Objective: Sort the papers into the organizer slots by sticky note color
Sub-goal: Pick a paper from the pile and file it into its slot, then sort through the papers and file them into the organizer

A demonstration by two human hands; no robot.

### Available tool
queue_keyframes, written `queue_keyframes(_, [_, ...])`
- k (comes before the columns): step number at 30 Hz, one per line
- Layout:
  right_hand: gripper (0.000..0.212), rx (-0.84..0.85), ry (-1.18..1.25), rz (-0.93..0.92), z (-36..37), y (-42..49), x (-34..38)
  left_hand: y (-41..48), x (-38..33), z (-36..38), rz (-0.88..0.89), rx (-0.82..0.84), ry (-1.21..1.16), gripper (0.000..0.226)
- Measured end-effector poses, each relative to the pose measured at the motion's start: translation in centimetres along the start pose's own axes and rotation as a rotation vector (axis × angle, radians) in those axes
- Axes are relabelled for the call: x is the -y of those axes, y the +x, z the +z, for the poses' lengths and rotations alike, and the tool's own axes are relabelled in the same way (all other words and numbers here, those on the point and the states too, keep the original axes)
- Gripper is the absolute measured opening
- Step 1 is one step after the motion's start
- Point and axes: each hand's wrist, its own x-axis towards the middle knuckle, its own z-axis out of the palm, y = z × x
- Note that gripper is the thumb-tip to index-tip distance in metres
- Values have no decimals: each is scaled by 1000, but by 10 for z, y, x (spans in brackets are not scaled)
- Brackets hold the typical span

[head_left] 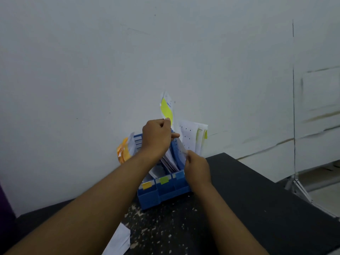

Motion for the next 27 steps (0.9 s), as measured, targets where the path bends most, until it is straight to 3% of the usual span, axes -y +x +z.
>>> queue_keyframes(8, [20, 41, -131, 8, 38, 63, -42, 53, 40, 43, -136, 38, -71, 41])
queue_keyframes(13, [24, 86, -244, 104, 62, 73, -60, 59, 59, 56, -189, 196, -114, 25])
queue_keyframes(20, [32, 251, -371, 237, 81, 59, -70, 12, 111, 45, -88, 274, 43, 42])
queue_keyframes(24, [33, 207, -310, 241, 84, 47, -65, -40, 133, 15, -51, 262, 82, 35])
queue_keyframes(27, [46, 107, -279, 208, 83, 31, -58, -82, 147, -20, -53, 192, 125, 28])
